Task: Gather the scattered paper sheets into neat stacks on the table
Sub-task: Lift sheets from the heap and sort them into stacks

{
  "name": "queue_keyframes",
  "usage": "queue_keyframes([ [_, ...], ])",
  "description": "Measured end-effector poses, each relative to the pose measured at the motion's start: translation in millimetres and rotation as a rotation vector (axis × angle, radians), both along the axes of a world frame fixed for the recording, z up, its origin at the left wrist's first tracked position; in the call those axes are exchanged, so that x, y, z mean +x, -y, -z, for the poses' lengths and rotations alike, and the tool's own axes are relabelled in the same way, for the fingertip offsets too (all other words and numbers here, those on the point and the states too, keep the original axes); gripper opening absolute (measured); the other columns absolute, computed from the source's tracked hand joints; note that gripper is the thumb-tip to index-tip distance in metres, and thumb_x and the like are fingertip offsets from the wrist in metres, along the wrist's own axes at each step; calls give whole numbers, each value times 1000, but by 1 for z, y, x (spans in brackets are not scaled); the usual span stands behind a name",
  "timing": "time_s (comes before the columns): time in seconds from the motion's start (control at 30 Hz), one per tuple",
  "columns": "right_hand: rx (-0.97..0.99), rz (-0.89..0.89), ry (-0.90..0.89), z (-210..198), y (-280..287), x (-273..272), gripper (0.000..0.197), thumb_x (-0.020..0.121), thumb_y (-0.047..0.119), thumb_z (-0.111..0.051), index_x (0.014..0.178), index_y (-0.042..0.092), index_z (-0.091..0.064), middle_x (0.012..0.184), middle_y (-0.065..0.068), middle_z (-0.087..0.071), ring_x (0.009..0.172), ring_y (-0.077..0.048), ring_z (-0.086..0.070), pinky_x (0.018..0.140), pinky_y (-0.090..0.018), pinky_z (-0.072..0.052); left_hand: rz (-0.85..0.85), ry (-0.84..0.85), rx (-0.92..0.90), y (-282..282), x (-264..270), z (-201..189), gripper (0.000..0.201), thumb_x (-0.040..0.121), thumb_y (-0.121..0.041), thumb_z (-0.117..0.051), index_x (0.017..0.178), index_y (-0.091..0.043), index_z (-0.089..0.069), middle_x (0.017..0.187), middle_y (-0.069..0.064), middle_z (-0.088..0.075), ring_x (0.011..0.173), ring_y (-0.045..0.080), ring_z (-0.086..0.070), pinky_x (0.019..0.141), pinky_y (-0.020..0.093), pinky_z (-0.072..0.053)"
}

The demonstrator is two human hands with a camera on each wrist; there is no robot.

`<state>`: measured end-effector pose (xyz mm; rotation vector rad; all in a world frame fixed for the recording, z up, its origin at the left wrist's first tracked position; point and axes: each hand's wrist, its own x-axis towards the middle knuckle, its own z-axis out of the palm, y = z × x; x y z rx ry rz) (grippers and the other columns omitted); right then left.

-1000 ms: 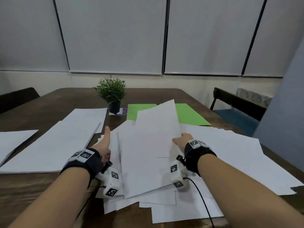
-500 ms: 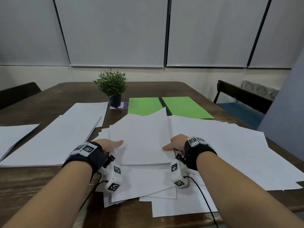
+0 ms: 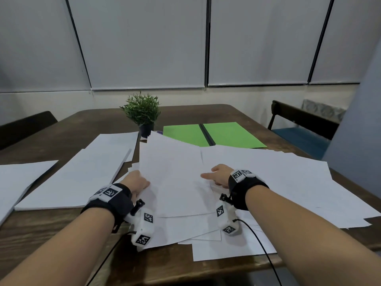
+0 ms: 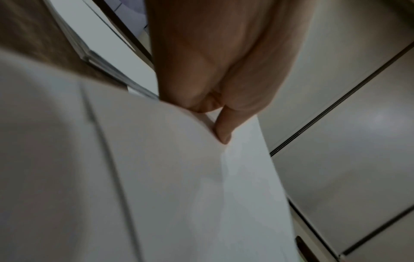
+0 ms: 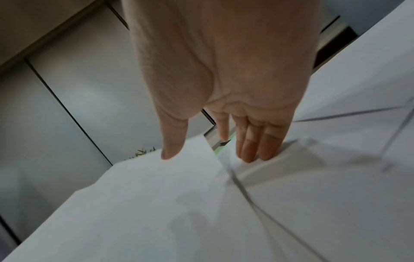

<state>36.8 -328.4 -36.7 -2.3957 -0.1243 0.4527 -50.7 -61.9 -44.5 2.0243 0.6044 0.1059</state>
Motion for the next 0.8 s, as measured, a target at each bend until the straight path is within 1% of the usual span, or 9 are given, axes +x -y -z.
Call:
queue_keyframes([
  [0.1, 143, 82, 4, -11, -11, -7, 70, 72, 69, -65, 104, 8, -58, 83, -3, -58, 78, -23, -58, 78, -32, -49, 87, 125, -100, -9, -12, -10, 37, 80, -8, -63, 114, -4, -51, 117, 24, -61, 102, 41, -63, 88, 55, -52],
  [0.13, 209, 94, 2, -14, -16, -10, 72, 65, 73, -67, 97, 10, -58, 83, -3, -60, 77, -23, -60, 79, -33, -51, 119, 201, -162, -4, -23, -22, 34, 85, -3, -59, 117, -4, -51, 116, 23, -63, 101, 40, -64, 87, 53, -53],
  [0.2, 377, 118, 26, -19, -25, -9, 78, 55, 72, -73, 103, 11, -62, 95, -3, -67, 88, -26, -65, 88, -43, -54, 173, 315, -221, 6, -39, -45, 32, 93, 6, -48, 122, -5, -50, 115, 16, -65, 100, 31, -65, 85, 42, -55],
  [0.3, 627, 127, 182, -36, -39, -5, 50, 61, 41, -80, 101, 13, -67, 103, -8, -72, 95, -29, -68, 91, -51, -53, 200, 479, -199, 12, -49, -73, 35, 95, 4, -46, 124, -15, -49, 118, 9, -64, 106, 26, -63, 90, 41, -52],
  [0.43, 783, 134, 406, -89, -55, -25, 39, 73, 12, -71, 111, 8, -62, 108, -12, -69, 99, -29, -66, 92, -45, -53, 168, 681, -174, 23, -48, -99, 39, 95, 1, -44, 126, -23, -48, 125, 3, -61, 114, 20, -60, 100, 44, -47],
  [0.57, 967, 163, 482, -123, -56, -35, 43, 72, 0, -68, 114, 4, -57, 99, -11, -67, 86, -21, -63, 80, -32, -51, 100, 834, -208, 38, -43, -115, 33, 97, -8, -47, 127, -22, -40, 124, -7, -57, 112, 5, -57, 102, 29, -44],
  [0.67, 994, 162, 426, -121, -50, -36, 50, 75, -1, -74, 116, 6, -47, 102, -8, -63, 87, -19, -62, 86, -32, -51, 70, 878, -166, 38, -41, -115, 43, 96, -22, -54, 134, -22, -34, 123, -18, -49, 103, -21, -49, 93, 5, -40],
  [0.7, 989, 167, 403, -116, -48, -36, 53, 75, 0, -76, 116, 7, -45, 105, -9, -63, 91, -21, -64, 90, -34, -52, 57, 885, -158, 37, -42, -113, 47, 95, -25, -56, 135, -26, -32, 125, -19, -48, 105, -22, -48, 94, 6, -39],
  [0.8, 996, 158, 326, -98, -42, -35, 63, 71, 5, -81, 122, 6, -45, 112, -16, -66, 102, -30, -67, 93, -46, -53, 20, 856, -185, 32, -42, -101, 58, 89, -33, -61, 138, -33, -30, 134, -10, -51, 119, 3, -54, 105, 36, -44],
])
